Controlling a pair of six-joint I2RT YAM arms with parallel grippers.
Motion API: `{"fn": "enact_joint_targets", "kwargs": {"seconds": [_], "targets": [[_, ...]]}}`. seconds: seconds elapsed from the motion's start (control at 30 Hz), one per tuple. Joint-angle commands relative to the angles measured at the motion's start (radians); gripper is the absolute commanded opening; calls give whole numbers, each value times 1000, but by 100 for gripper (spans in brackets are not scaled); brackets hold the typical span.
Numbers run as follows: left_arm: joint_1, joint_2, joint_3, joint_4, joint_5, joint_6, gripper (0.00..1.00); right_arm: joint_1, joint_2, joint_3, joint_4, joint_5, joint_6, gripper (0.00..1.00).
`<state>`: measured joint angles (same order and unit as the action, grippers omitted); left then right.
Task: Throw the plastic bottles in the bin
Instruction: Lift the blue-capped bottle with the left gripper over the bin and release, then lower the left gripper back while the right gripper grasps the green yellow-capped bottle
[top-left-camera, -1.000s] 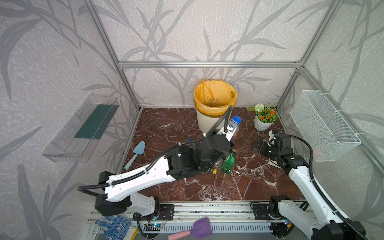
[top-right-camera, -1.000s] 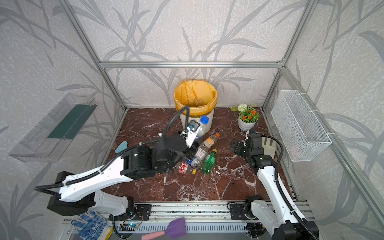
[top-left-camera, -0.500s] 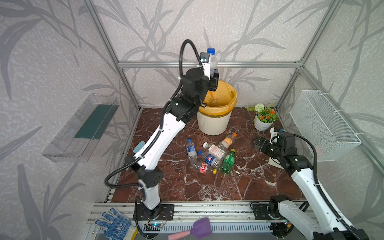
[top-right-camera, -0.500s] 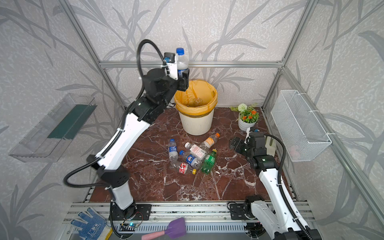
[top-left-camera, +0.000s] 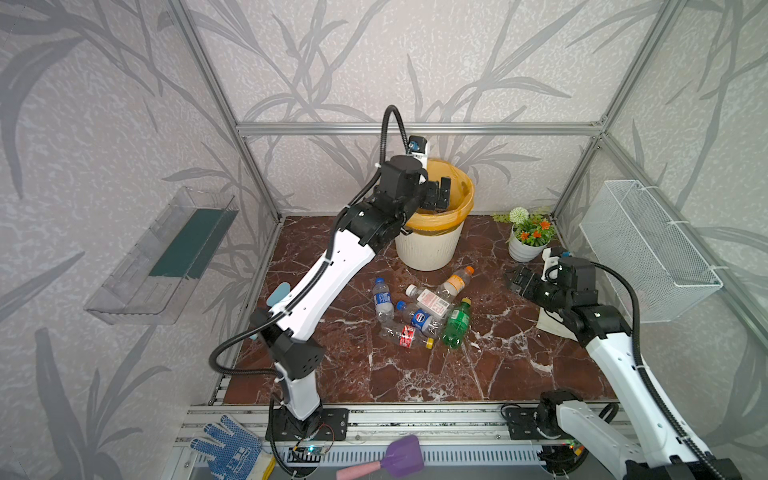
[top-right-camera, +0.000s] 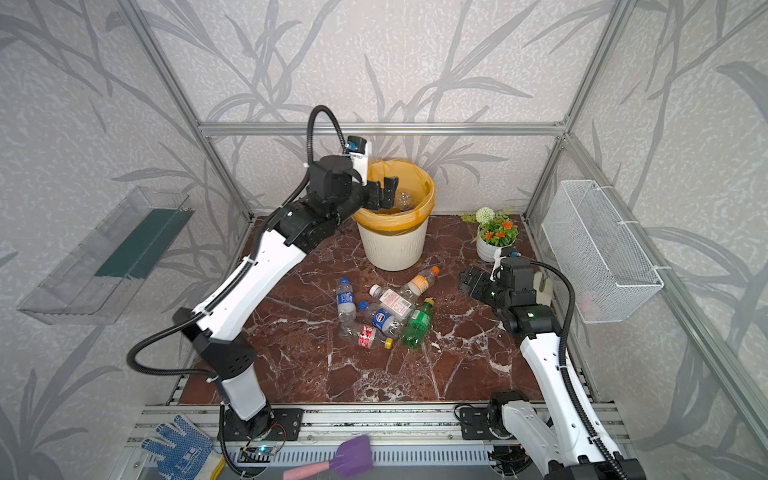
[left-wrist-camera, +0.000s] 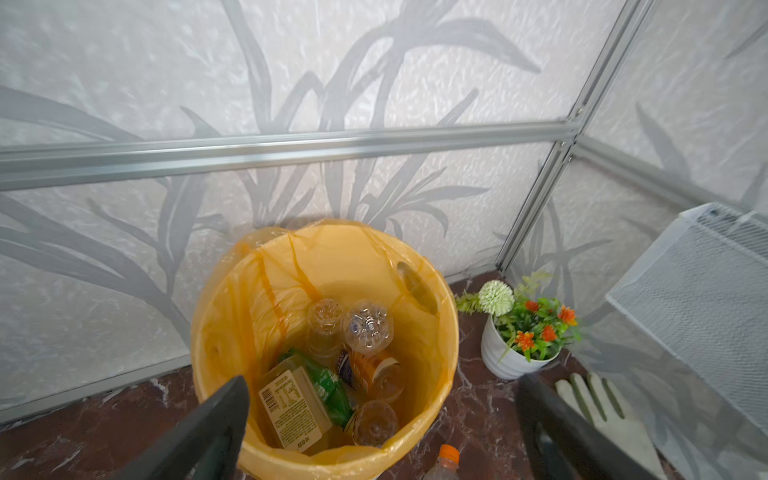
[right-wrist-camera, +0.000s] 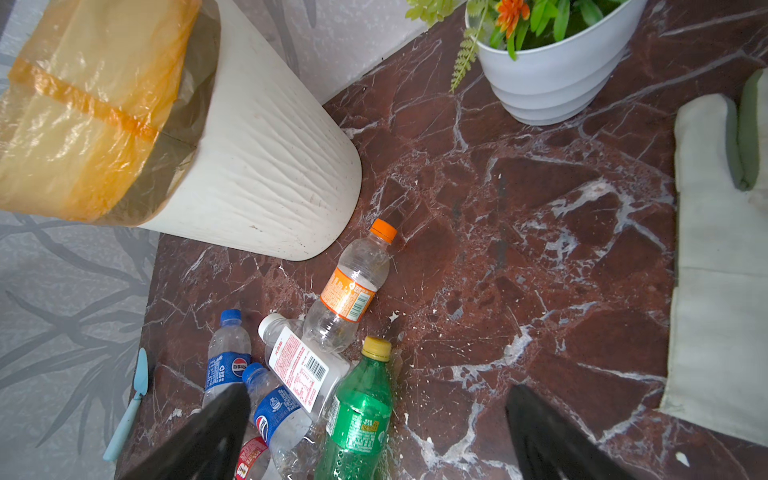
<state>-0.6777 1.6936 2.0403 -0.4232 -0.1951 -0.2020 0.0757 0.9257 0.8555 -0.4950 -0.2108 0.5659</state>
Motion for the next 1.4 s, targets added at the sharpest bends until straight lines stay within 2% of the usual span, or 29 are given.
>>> {"fn": "enact_joint_targets", "kwargs": {"seconds": [0.0,0.13,0.4,0.53,0.7,0.97,1.17,1.37], "targets": [[3,-86,-157,143,-50,-49,99,10,11,-12,-19,-2,37,97],[4,-216,-428,202,-109,-122,99,85,40,-21,-39,49,63,97],[3,-454,-911,182,-209,-330,99,332,161,-70,3,166,183,97],[4,-560,-1098,134,-243,-441,99,411,230,-101,51,174,222,97],[5,-676,-1296,55,-255,-597,99,447,341,-93,55,144,234,96],[5,-818,-1494,-9,-222,-751,99,470,492,-67,89,117,221,96],[6,-894,-1526,-71,-236,-763,99,470,542,-50,92,125,214,94],[4,-904,-1529,-85,-243,-761,99,468,606,-32,55,131,179,83]]}}
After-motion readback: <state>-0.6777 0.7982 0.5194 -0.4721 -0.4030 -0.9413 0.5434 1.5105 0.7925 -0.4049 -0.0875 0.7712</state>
